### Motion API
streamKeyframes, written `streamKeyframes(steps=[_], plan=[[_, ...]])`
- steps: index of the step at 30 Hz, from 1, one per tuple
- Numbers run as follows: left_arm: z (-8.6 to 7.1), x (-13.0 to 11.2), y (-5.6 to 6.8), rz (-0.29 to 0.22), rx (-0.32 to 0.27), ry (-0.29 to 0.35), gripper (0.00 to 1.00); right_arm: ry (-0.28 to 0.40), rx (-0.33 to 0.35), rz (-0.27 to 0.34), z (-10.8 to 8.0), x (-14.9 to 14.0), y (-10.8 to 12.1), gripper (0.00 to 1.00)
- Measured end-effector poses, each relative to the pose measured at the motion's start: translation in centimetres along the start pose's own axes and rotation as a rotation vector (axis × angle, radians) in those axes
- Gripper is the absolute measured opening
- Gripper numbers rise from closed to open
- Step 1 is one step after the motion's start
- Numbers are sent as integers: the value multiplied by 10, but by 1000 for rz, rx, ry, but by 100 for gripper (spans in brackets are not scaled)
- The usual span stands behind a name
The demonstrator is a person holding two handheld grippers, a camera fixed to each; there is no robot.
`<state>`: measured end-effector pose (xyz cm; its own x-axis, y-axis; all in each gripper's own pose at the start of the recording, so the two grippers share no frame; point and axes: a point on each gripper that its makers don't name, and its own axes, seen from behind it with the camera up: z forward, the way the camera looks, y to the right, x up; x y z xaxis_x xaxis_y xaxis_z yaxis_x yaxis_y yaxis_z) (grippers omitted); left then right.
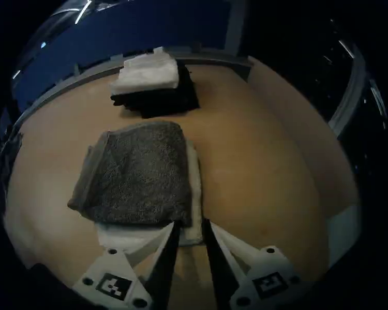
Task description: Fold towel
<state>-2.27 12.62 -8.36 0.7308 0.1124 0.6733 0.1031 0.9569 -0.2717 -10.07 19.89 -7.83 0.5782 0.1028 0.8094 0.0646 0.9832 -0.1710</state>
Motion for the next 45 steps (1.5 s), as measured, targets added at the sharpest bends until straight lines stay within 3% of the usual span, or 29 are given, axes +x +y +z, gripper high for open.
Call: streamKeyframes(steps=[8, 15, 28, 36, 45], plan=[[0, 4, -1, 2, -3, 6, 92, 74, 3, -2, -16, 15, -2, 100], [0, 4, 0, 6, -7, 8, 92, 115, 34, -16, -22, 29, -16, 100], [-4, 6, -3, -2, -1, 15, 92, 192, 182, -96, -26, 58, -85, 100], [-5, 5, -6, -7, 1, 17, 92, 184, 184, -103, -20, 57, -92, 100], [-4, 1, -9, -9, 5, 14, 92, 135, 174, -123, -8, 29, -91, 100]])
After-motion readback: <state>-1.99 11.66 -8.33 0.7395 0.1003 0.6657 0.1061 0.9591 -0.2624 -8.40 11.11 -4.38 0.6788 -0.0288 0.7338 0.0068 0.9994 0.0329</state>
